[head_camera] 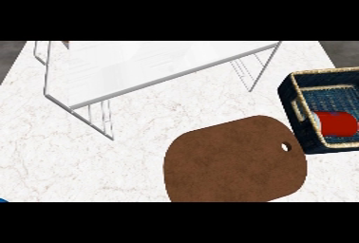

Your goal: Pick the can from the cutting board and place it in the basket

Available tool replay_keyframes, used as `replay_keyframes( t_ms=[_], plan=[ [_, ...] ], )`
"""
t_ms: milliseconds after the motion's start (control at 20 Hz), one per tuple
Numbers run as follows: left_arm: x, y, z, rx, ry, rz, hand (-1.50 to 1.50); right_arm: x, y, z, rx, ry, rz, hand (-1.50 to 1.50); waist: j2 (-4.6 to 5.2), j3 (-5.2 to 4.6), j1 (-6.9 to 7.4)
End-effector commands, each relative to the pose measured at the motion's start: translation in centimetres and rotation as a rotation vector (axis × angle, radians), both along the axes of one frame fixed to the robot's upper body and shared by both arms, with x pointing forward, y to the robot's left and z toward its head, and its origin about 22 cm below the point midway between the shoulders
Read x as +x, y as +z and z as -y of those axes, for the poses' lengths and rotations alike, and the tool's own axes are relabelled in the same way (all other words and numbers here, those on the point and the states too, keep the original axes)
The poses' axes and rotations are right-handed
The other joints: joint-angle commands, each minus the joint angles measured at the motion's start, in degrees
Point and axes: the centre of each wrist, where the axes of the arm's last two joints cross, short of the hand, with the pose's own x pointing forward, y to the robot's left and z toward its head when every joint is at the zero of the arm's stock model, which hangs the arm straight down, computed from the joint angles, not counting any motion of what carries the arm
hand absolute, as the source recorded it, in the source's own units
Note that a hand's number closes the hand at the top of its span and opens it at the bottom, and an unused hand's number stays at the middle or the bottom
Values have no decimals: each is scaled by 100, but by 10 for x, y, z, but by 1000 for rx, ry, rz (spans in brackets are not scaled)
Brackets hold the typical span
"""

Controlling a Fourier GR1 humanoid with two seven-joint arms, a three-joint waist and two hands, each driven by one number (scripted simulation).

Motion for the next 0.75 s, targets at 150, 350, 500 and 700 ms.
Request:
replay_keyframes(
  t_ms=[150, 350, 500, 700],
  plan=[
    [86, 26, 23, -17, -252, 336, 0, -5, 2, 36, 54, -29, 89, -150, 29, -93, -149],
    [87, 22, 22, -19, -239, 332, 0, -11, 19, 56, 145, -87, 144, -150, 11, -110, -192],
    [82, 23, 15, -3, -245, 322, 0, -21, 19, 77, 168, -140, 159, -150, 13, -102, -158],
    [79, 16, 23, -24, -219, 317, 0, -35, 4, 103, 205, -177, 121, -150, 3, -95, -320]
  ],
)
